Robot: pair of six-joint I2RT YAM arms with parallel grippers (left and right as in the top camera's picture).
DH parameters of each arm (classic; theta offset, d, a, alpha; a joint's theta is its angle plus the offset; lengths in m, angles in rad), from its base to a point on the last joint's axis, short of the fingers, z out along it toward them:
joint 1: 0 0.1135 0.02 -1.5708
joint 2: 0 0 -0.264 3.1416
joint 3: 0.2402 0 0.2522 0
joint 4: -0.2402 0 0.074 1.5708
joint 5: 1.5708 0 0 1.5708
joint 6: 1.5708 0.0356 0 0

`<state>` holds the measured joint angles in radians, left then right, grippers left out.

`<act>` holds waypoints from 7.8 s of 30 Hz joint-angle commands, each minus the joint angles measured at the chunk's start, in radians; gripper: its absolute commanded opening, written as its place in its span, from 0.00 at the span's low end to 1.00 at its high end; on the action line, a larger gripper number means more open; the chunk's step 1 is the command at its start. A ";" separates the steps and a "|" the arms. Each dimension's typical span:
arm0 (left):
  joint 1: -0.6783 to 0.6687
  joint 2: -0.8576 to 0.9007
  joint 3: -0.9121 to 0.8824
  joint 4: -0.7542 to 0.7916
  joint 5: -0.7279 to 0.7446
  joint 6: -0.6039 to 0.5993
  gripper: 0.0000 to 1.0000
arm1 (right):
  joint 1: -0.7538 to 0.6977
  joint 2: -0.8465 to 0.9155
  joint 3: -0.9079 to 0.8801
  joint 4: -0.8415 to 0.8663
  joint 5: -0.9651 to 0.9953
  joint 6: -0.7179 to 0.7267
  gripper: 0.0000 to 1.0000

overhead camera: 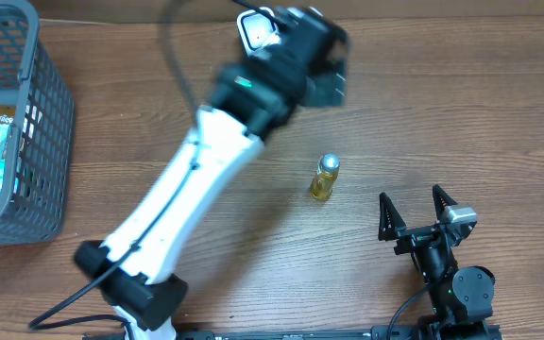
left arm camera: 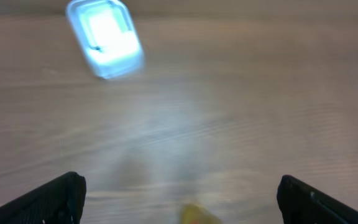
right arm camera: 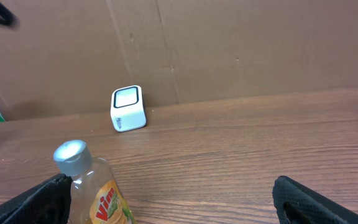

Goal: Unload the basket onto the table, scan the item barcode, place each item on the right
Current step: 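Move the left gripper back over the grey basket, then grasp the small green-and-white box inside the basket with the left gripper, then carry the green box out and set it left of the bottle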

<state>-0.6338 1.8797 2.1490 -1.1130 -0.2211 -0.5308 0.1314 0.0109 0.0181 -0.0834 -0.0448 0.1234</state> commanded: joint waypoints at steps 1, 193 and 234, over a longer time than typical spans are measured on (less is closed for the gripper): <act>0.119 -0.018 0.109 -0.106 -0.072 0.050 1.00 | -0.005 -0.008 -0.010 0.002 0.005 0.004 1.00; 0.388 -0.036 0.114 -0.416 0.184 -0.114 0.56 | -0.005 -0.008 -0.010 0.002 0.005 0.004 1.00; -0.027 -0.037 -0.811 0.306 -0.003 -0.314 0.85 | -0.005 -0.008 -0.010 0.002 0.006 0.004 1.00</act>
<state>-0.6598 1.8698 1.3430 -0.8101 -0.2070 -0.8536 0.1314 0.0113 0.0181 -0.0834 -0.0448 0.1230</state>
